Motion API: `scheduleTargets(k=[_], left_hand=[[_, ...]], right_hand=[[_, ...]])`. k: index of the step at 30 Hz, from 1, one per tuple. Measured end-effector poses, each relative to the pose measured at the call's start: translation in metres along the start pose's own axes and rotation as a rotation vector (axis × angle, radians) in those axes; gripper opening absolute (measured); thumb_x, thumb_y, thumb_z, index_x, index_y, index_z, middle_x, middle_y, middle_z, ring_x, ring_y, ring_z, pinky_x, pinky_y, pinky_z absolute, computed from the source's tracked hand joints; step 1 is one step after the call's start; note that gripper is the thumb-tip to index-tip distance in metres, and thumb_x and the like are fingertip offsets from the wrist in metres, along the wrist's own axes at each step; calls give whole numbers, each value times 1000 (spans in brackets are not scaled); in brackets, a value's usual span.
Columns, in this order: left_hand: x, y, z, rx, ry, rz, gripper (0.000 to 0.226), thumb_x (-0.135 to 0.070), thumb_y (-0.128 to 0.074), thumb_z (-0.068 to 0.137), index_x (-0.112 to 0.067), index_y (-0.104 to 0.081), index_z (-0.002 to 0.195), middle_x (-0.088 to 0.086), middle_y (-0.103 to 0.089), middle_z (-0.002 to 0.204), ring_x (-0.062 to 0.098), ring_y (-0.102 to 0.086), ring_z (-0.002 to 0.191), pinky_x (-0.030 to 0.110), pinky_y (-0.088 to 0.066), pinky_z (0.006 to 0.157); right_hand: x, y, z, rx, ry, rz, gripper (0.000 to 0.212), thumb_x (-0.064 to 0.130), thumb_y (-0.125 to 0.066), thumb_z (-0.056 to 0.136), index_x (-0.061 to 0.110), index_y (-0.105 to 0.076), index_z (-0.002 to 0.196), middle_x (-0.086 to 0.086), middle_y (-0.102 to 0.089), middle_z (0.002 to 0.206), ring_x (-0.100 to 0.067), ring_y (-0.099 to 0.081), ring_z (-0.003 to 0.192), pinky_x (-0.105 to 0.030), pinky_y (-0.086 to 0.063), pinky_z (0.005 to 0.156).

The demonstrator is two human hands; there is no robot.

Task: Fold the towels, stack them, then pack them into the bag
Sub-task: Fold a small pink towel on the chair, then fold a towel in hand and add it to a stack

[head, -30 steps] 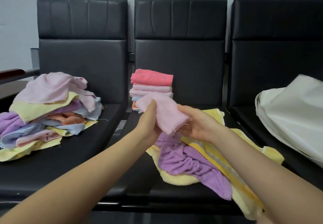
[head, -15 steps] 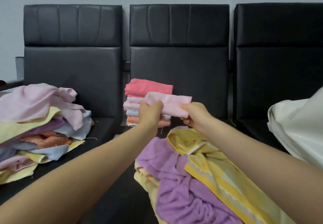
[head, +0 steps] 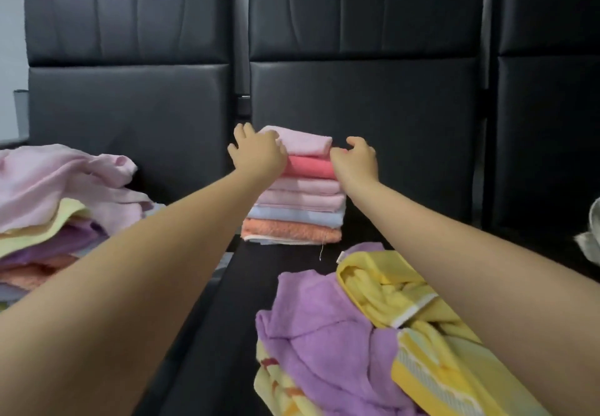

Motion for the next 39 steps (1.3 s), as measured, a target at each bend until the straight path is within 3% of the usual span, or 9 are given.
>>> scheduleTargets(k=[4, 8, 14, 17, 20, 24, 28, 34, 39], left_hand=[[-43, 18, -67, -106, -231, -131, 39, -24, -49, 94, -11, -55, 130, 20, -46, 137, 35, -36, 130, 42, -31, 106], [-81, 1, -156, 225, -270, -372, 25, -25, -45, 90, -9, -65, 85, 13, -69, 94, 31, -62, 91, 33, -45, 72], [-101, -13, -252, 387, -310, -407, 24, -35, -53, 92, -19, -64, 77, 0, -68, 84, 19, -62, 82, 31, -46, 70], [-105, -19, -276, 443, -392, -256, 26, -43, -54, 92, -19, -62, 87, 0, -67, 88, 20, -61, 85, 30, -46, 70], [-98, -18, -274, 403, -311, -204, 44, -56, -57, 87, -13, -59, 98, 4, -63, 95, 24, -60, 91, 33, -49, 76], [-97, -36, -276, 588, -263, -96, 51, -62, -54, 87, -16, -52, 64, -2, -53, 63, 20, -55, 74, 30, -40, 66], [-99, -39, -270, 711, -185, -464, 30, -40, -65, 89, -22, -55, 67, -8, -57, 64, 10, -54, 69, 19, -41, 63], [-74, -20, -261, 637, 91, -1003, 27, -34, -63, 90, -17, -54, 71, -3, -50, 73, 13, -47, 74, 26, -38, 68], [-52, 27, -233, 391, 390, -1452, 22, -23, -46, 97, -11, -61, 86, 10, -64, 85, 28, -60, 86, 40, -47, 75]], right_hand=[[-47, 61, -46, -37, -150, 25, 41, 21, -50, 94, 10, -54, 133, -5, -56, 121, -19, -55, 104, -32, -46, 91], [-91, 136, -87, -104, -390, 66, 21, 15, -52, 90, -1, -66, 96, -14, -63, 88, -21, -51, 81, -41, -52, 81], [-117, 209, -149, 34, -299, -379, 27, 15, -53, 85, 17, -43, 60, -4, -39, 61, -20, -36, 59, -35, -27, 59], [-130, 225, -179, 204, -300, -569, 18, 42, -62, 86, 28, -60, 97, -3, -56, 95, -20, -55, 90, -34, -42, 76], [-136, 237, -200, 312, -280, -700, 64, 54, -64, 85, 23, -46, 138, -2, -49, 130, -22, -47, 122, -33, -42, 95], [-132, 239, -209, 323, -312, -504, 48, 46, -65, 88, 19, -56, 126, 8, -55, 108, -9, -55, 95, -24, -43, 74], [-124, 237, -209, 278, -382, -195, 27, 40, -69, 87, 16, -71, 99, 1, -68, 97, -12, -64, 86, -24, -51, 69], [-106, 237, -192, 103, -329, 137, 14, 23, -66, 90, 20, -72, 103, -4, -69, 108, -18, -66, 97, -30, -54, 75], [-81, 248, -170, -99, -216, 262, 17, 18, -59, 93, 29, -68, 102, 2, -63, 113, -18, -58, 107, -43, -49, 99]])
Point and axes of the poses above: each hand's wrist, its own z-axis towards the middle knuckle, its own y-axis out of the back of the hand, x = y × z, the point moved 8 cm from there along z, towards the middle knuckle
